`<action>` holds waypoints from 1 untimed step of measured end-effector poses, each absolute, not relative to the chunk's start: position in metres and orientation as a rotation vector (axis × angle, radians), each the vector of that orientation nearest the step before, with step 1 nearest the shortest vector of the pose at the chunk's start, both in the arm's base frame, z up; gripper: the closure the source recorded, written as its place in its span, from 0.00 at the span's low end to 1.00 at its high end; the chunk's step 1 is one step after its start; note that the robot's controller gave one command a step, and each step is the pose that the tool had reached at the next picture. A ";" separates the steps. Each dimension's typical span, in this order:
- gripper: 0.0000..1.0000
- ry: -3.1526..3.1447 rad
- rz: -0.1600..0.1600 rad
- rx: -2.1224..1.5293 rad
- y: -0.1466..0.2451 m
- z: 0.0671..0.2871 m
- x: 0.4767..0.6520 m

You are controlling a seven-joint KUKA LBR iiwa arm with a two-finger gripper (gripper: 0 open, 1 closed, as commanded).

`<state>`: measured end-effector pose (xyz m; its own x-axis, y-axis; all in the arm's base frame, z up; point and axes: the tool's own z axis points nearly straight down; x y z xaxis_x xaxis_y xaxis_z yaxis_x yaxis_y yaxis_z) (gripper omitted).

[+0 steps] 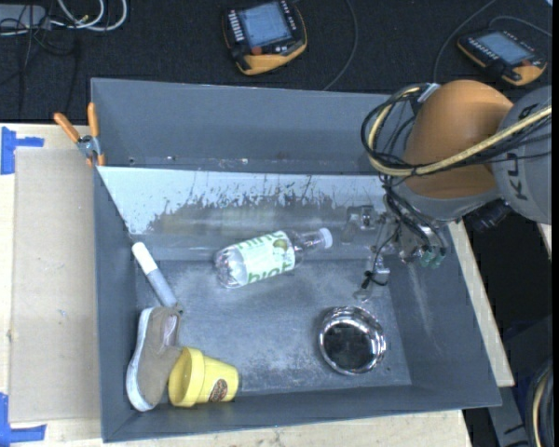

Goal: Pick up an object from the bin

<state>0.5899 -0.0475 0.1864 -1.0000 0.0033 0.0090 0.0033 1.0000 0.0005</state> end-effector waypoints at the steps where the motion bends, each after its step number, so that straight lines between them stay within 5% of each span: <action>1: 0.00 -3.109 -0.005 0.303 -0.030 0.066 0.541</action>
Offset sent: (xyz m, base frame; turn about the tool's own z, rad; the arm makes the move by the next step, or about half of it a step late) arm -0.0463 0.0162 -0.1164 -0.1981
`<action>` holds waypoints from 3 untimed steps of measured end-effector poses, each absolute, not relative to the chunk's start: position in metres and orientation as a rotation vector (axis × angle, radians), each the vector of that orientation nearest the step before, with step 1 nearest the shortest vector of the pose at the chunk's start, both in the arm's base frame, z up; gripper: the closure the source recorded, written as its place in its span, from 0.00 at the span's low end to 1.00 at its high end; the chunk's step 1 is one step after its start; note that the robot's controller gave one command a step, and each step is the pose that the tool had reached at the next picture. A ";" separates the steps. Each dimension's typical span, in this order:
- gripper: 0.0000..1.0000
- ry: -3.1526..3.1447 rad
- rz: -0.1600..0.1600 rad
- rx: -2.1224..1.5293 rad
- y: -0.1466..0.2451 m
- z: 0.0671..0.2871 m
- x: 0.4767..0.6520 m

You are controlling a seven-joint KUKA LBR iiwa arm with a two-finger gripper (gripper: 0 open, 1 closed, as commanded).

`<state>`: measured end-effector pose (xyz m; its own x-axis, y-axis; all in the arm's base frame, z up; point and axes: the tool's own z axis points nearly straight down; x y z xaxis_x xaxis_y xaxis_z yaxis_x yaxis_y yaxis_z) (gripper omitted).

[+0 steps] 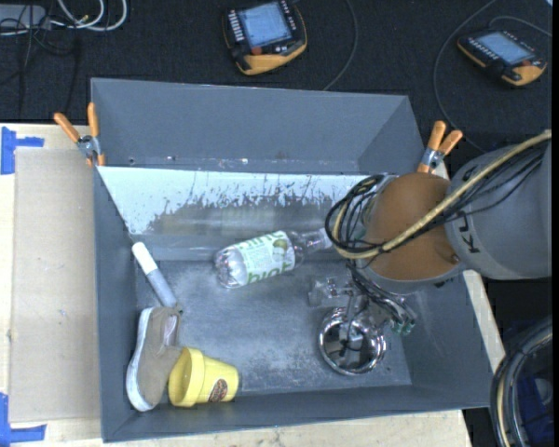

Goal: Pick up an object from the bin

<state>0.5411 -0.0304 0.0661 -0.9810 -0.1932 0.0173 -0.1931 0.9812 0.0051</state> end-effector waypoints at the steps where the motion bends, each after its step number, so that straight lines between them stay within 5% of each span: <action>1: 0.00 -3.123 -0.002 0.101 -0.082 0.098 0.524; 2: 0.00 -3.120 -0.003 0.069 -0.094 0.068 0.531; 3: 0.00 -3.118 -0.005 0.070 -0.102 0.069 0.498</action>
Offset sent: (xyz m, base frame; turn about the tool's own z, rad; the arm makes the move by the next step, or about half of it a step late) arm -0.0173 -0.0506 0.0317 0.1279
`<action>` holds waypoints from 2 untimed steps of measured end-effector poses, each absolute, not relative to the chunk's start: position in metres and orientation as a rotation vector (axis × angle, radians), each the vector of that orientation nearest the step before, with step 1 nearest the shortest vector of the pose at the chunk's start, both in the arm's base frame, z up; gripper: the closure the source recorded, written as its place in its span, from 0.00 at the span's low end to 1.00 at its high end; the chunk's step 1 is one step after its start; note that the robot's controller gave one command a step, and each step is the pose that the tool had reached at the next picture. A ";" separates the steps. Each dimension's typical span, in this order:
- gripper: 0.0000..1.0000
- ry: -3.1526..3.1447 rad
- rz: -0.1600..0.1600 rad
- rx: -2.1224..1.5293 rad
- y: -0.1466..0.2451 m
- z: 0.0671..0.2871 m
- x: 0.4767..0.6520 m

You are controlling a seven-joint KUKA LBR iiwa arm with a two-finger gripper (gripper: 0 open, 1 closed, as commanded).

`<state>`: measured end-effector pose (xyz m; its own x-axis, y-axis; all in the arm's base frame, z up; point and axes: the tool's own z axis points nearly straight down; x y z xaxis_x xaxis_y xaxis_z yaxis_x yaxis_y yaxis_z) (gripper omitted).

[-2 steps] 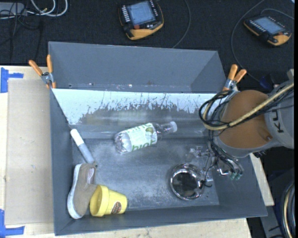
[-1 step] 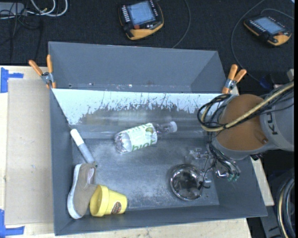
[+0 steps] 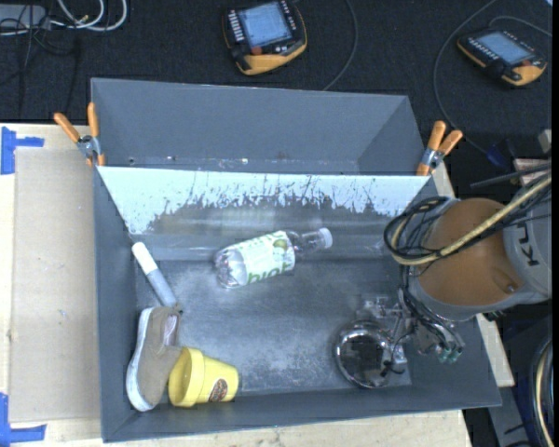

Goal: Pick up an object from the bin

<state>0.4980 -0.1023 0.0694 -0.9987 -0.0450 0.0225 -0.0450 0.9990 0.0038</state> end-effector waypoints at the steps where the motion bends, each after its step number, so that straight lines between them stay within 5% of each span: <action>1: 1.00 -3.124 -0.003 0.076 -0.102 0.070 0.500; 2: 1.00 -3.124 -0.003 0.078 -0.102 0.070 0.500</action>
Offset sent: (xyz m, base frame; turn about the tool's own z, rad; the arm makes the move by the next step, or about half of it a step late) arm 0.0000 0.0000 0.0000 0.0000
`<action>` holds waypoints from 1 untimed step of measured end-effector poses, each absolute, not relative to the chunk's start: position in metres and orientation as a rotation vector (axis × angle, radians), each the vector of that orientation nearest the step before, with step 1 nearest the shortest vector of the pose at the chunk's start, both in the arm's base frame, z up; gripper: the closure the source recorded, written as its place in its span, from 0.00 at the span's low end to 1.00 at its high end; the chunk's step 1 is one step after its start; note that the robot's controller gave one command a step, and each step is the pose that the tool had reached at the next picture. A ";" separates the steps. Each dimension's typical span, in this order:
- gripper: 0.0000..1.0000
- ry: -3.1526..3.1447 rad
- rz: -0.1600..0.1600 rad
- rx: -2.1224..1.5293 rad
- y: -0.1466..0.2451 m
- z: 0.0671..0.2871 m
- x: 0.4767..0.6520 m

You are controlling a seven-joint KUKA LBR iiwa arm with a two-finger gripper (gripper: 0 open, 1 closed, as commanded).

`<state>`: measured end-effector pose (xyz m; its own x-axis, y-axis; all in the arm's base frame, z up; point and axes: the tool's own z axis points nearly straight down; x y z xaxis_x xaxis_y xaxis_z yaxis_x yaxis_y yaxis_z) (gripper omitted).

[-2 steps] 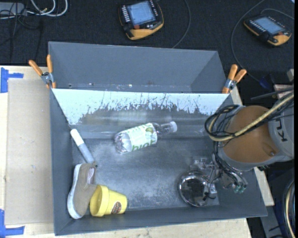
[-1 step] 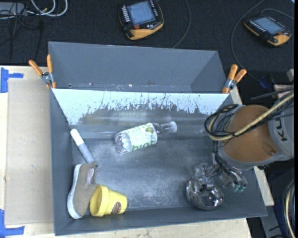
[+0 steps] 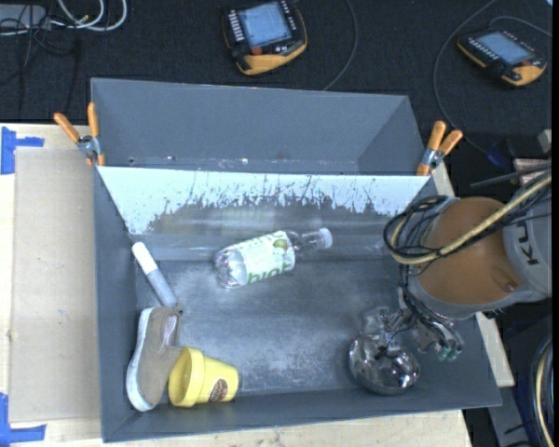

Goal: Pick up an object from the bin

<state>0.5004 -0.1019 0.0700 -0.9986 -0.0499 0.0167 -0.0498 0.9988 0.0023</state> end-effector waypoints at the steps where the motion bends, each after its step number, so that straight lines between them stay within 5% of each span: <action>1: 1.00 -3.128 -0.001 0.162 -0.105 0.155 0.496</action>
Offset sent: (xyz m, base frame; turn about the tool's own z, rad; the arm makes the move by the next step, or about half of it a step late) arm -0.0065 -0.0029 0.0813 -0.0546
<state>0.4957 -0.1046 0.1551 -0.9946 -0.1032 0.0094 -0.1032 0.9947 0.0012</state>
